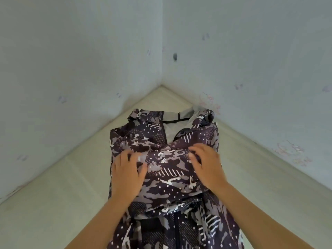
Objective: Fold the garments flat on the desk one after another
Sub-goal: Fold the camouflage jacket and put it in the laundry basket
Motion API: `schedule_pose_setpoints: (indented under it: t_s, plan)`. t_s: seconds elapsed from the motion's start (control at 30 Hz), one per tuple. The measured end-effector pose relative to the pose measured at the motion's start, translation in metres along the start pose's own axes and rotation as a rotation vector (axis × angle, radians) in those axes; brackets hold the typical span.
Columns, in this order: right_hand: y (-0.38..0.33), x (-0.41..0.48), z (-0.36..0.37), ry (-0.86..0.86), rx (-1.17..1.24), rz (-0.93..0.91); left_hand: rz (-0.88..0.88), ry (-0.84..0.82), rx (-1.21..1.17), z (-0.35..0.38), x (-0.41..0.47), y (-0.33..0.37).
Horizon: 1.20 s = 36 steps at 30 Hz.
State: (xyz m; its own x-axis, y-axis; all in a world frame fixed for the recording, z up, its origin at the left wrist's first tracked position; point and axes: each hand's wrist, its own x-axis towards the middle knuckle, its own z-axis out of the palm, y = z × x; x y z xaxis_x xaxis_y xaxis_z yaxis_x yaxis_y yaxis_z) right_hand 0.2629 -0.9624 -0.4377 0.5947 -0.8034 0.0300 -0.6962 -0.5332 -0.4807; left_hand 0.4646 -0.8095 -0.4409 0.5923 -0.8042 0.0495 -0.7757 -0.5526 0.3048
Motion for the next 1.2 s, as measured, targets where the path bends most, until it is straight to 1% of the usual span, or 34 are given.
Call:
schedule_pose_setpoints:
  t_s: [0.03, 0.07, 0.1, 0.13, 0.17, 0.23, 0.27, 0.3, 0.33, 0.37, 0.4, 0.43, 0.47, 0.5, 0.53, 0.57, 0.6, 0.67, 0.73, 0.77, 0.8, 0.83, 0.87, 0.93, 0.97, 1.0, 1.03, 1.07, 1.1, 1.13, 1.17, 1.2]
  plan:
    - [0.000, 0.017, -0.009, 0.119, 0.070, 0.077, -0.032, 0.025, -0.079, -0.004, 0.021, -0.002]
    - [0.003, 0.036, -0.018, 0.203, 0.145, 0.170, -0.083, 0.044, -0.148, -0.007, 0.043, -0.002]
    - [0.007, 0.057, -0.026, 0.247, 0.205, 0.269, -0.142, 0.058, -0.206, -0.010, 0.066, -0.002]
    - [0.012, 0.077, -0.032, 0.255, 0.231, 0.367, -0.199, 0.054, -0.250, -0.014, 0.086, -0.002]
    - [0.017, 0.095, -0.038, 0.231, 0.214, 0.440, -0.241, 0.038, -0.250, -0.014, 0.106, -0.004]
    - [0.022, 0.121, -0.047, 0.113, 0.158, 0.518, -0.290, -0.018, -0.132, -0.015, 0.140, -0.006]
    - [0.020, 0.131, -0.051, 0.035, 0.147, 0.535, -0.306, -0.071, -0.070, -0.016, 0.153, -0.005]
    - [0.017, 0.136, -0.054, -0.038, 0.149, 0.554, -0.314, -0.137, -0.059, -0.017, 0.162, -0.003]
    - [0.013, 0.142, -0.056, -0.093, 0.157, 0.579, -0.338, -0.212, -0.101, -0.019, 0.170, 0.001]
    - [0.012, 0.147, -0.056, -0.121, 0.146, 0.593, -0.368, -0.283, -0.190, -0.017, 0.178, 0.004]
    - [0.011, 0.151, -0.055, -0.140, 0.135, 0.599, -0.444, -0.338, -0.335, -0.018, 0.183, 0.007]
    - [0.011, 0.154, -0.054, -0.161, 0.148, 0.597, -0.520, -0.357, -0.523, -0.017, 0.188, 0.009]
    - [0.011, 0.158, -0.052, -0.186, 0.218, 0.602, -0.592, -0.367, -0.705, -0.018, 0.192, 0.011]
    - [0.014, 0.162, -0.050, -0.215, 0.341, 0.621, -0.636, -0.368, -0.857, -0.019, 0.194, 0.012]
    - [0.016, 0.164, -0.050, -0.254, 0.463, 0.647, -0.676, -0.378, -0.952, -0.021, 0.196, 0.011]
    - [0.016, 0.164, -0.052, -0.294, 0.543, 0.665, -0.695, -0.390, -0.975, -0.022, 0.198, 0.011]
    - [0.017, 0.165, -0.053, -0.331, 0.578, 0.660, -0.699, -0.418, -0.934, -0.023, 0.199, 0.010]
    - [0.019, 0.169, -0.053, -0.343, 0.542, 0.607, -0.666, -0.479, -0.786, -0.026, 0.201, 0.011]
    - [0.017, 0.172, -0.057, -0.287, 0.533, 0.556, -0.577, -0.543, -0.639, -0.038, 0.200, 0.016]
    - [0.016, 0.173, -0.061, -0.251, 0.581, 0.528, -0.520, -0.553, -0.624, -0.042, 0.201, 0.016]
    - [0.015, 0.174, -0.067, -0.201, 0.670, 0.503, -0.450, -0.524, -0.653, -0.043, 0.204, 0.012]
    - [0.013, 0.175, -0.074, -0.129, 0.797, 0.479, -0.375, -0.461, -0.744, -0.048, 0.205, 0.009]
    - [0.011, 0.175, -0.082, -0.039, 0.937, 0.452, -0.340, -0.361, -0.926, -0.055, 0.205, 0.005]
    - [0.007, 0.174, -0.097, 0.115, 1.167, 0.446, -0.330, -0.143, -1.300, -0.064, 0.210, -0.011]
    - [0.006, 0.173, -0.103, 0.147, 1.248, 0.444, -0.332, -0.103, -1.424, -0.069, 0.211, -0.016]
    - [0.007, 0.173, -0.106, 0.141, 1.308, 0.433, -0.323, -0.125, -1.540, -0.075, 0.210, -0.020]
    - [0.005, 0.171, -0.109, 0.089, 1.340, 0.416, -0.312, -0.198, -1.613, -0.082, 0.207, -0.022]
    - [0.003, 0.170, -0.111, -0.001, 1.338, 0.390, -0.319, -0.298, -1.630, -0.087, 0.204, -0.022]
    - [0.001, 0.170, -0.113, -0.104, 1.299, 0.378, -0.323, -0.392, -1.600, -0.093, 0.201, -0.020]
    - [0.000, 0.170, -0.115, -0.193, 1.225, 0.362, -0.319, -0.466, -1.512, -0.095, 0.201, -0.021]
    - [-0.003, 0.172, -0.116, -0.246, 1.123, 0.353, -0.307, -0.516, -1.397, -0.098, 0.200, -0.018]
    - [-0.003, 0.177, -0.114, -0.250, 0.997, 0.335, -0.290, -0.509, -1.265, -0.099, 0.200, -0.015]
